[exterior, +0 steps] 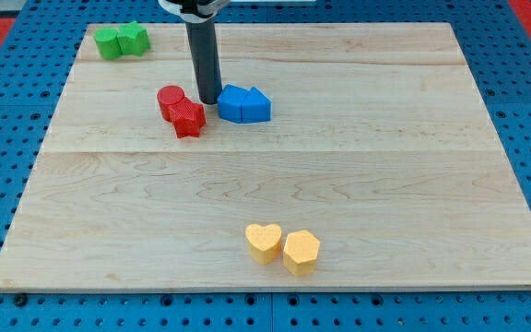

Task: Push the red circle and red star bit a down

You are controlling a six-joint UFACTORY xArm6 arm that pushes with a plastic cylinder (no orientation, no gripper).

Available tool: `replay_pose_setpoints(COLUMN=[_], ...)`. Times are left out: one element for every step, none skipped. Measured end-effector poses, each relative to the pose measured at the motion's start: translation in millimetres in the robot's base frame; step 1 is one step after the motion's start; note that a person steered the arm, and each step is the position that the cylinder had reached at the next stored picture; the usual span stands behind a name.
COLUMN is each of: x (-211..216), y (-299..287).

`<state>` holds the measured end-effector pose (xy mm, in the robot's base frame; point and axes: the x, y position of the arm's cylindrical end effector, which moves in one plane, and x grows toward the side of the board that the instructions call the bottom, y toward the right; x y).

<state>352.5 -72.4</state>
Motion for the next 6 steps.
replay_pose_setpoints(x=[0,0,-4,-29,-64,-62], y=[0,0,-11,-29,-48,-85])
